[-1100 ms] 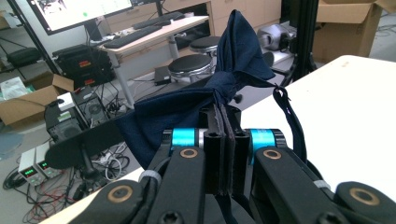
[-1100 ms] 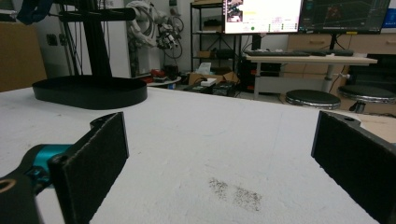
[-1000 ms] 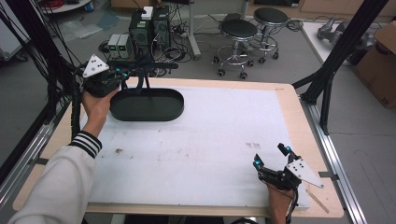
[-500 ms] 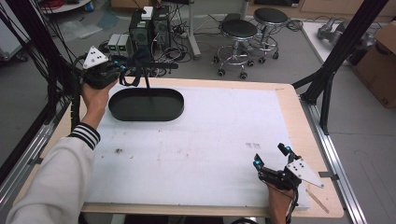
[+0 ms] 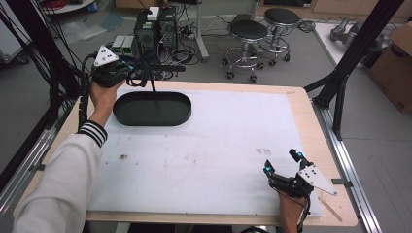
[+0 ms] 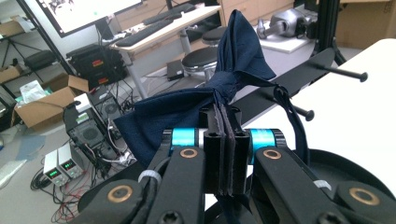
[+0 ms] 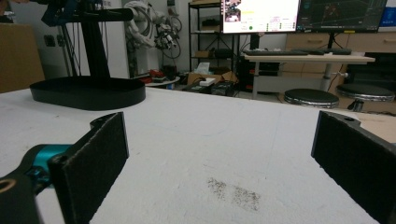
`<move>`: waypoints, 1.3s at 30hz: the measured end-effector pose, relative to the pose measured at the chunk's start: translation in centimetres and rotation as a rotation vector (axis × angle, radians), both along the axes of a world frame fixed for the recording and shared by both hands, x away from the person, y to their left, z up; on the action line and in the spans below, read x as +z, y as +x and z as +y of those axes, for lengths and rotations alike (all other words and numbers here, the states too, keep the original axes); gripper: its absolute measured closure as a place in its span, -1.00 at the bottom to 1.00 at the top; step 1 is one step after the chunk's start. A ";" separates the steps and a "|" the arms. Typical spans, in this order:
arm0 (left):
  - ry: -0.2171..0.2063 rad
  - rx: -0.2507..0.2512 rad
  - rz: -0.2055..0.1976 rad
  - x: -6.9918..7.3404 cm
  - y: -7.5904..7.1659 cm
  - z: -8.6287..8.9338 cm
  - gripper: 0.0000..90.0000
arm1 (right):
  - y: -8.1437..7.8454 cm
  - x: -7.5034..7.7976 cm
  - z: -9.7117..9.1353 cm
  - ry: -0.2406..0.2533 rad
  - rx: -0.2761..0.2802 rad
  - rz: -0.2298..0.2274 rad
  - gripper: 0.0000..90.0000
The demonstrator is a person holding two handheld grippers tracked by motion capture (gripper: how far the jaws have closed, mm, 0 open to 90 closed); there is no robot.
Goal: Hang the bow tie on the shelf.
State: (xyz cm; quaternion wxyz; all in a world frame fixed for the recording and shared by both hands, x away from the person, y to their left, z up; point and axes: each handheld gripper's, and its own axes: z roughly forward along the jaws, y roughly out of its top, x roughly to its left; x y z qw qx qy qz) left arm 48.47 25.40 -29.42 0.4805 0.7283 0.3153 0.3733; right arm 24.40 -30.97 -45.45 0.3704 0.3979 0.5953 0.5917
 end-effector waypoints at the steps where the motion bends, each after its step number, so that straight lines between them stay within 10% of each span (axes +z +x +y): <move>1: 0.003 -0.002 0.006 -0.2 0.1 0.0 0.95 | 0.0 0.0 0.0 0.000 0.000 0.000 -0.94; 39: 0.020 0.044 0.075 -1.5 0.5 0.5 0.75 | 0.0 0.0 0.0 -0.004 -0.004 -0.008 -0.94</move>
